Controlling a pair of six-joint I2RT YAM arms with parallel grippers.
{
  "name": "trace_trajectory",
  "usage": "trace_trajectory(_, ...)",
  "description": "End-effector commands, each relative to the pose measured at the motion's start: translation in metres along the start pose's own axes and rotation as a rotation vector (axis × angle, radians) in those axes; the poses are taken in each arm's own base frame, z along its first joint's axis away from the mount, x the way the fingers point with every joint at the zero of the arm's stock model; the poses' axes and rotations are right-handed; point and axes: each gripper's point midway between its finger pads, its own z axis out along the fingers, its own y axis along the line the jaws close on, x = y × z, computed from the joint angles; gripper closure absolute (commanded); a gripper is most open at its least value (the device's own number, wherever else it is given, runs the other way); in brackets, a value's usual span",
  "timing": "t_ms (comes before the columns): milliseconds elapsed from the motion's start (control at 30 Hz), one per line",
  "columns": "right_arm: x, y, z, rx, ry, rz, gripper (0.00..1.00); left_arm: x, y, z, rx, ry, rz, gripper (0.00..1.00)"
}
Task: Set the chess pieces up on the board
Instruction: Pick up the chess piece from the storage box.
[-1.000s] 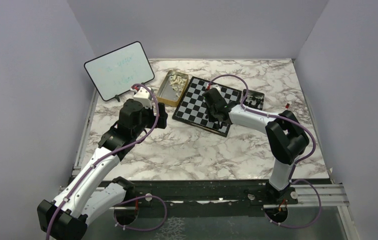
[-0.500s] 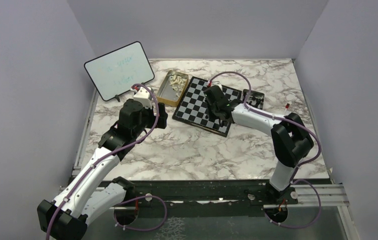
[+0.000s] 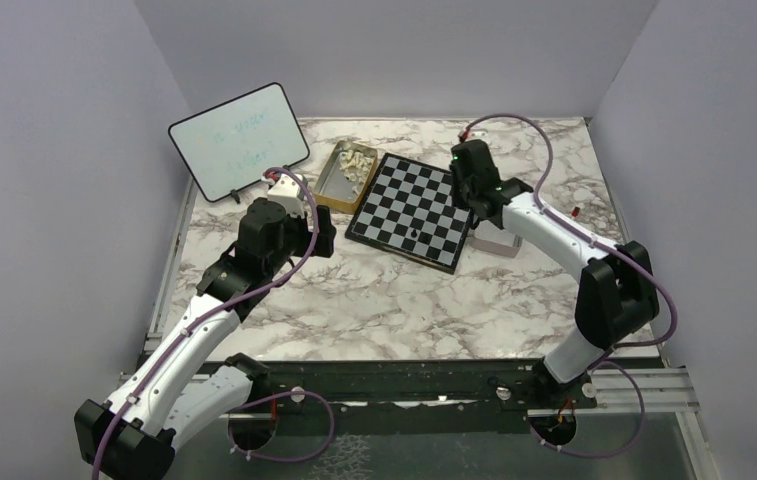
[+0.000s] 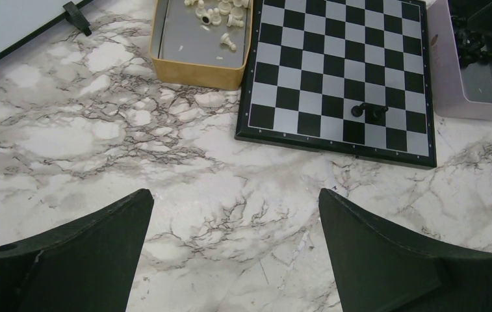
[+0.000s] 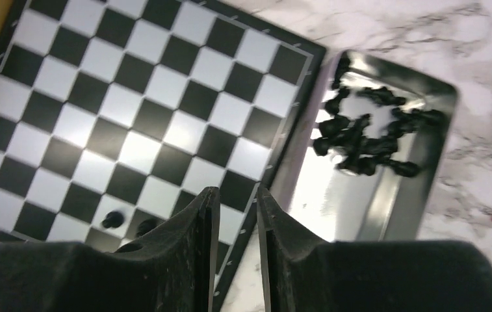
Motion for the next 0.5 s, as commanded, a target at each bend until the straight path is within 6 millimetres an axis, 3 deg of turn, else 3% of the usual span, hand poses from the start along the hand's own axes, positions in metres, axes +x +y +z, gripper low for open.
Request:
trace_trajectory(0, -0.012, -0.05, -0.005, 0.094, -0.018, 0.047, 0.68, 0.0, -0.005, -0.002, 0.027, -0.007, 0.002, 0.01)
trace_trajectory(200, -0.008, -0.1, 0.015, 0.204, -0.001, 0.063, 0.68, 0.001, -0.008, -0.002, 0.045, -0.002, 0.005, 0.01)
trace_trajectory(467, 0.0, -0.138, 0.045, 0.282, 0.031, 0.075, 0.68, 0.001, -0.009, -0.002, 0.048, -0.001, 0.004, 0.01)
